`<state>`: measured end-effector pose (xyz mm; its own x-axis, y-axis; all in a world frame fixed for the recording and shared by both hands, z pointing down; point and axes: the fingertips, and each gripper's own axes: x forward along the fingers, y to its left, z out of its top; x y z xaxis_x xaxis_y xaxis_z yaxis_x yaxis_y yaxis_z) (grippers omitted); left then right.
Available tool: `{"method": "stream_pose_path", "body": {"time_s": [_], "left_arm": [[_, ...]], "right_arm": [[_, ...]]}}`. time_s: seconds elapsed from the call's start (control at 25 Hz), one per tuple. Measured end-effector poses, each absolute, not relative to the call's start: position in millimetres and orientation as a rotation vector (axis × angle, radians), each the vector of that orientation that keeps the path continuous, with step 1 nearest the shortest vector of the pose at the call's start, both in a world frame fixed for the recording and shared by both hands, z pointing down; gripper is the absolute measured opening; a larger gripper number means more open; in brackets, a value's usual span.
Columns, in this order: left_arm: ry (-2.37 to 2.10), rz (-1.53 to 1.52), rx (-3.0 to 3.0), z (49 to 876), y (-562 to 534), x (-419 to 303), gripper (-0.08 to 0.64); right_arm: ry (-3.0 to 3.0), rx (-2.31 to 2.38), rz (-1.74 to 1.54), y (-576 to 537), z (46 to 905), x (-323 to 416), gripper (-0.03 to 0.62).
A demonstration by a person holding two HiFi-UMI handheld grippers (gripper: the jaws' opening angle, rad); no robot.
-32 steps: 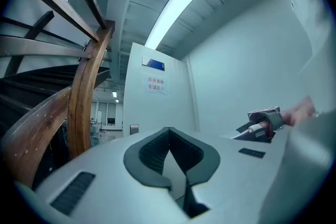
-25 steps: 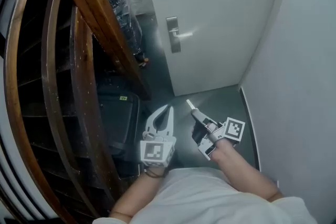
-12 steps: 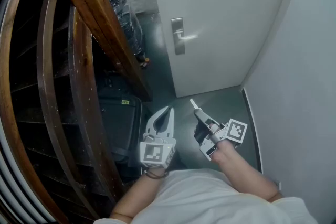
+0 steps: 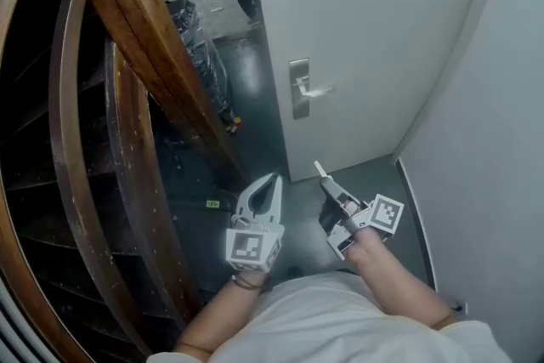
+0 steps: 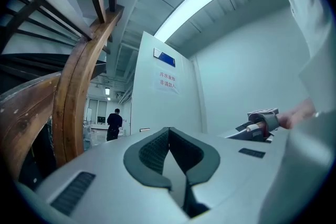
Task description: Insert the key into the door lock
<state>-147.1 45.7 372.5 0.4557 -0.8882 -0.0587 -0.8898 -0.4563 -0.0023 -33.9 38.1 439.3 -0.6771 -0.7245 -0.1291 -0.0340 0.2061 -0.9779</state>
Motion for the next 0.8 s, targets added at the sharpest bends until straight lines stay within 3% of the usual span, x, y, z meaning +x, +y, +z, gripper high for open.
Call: {"method": "stream_pose_path", "body": {"time_s": [0.8], "left_arm": [[1.745, 0.030, -2.620, 404.7, -174.1, -148.0, 0.008]], "right_arm": [[1.905, -0.747, -1.599, -176.7, 489.3, -8.9, 0.025]]}}
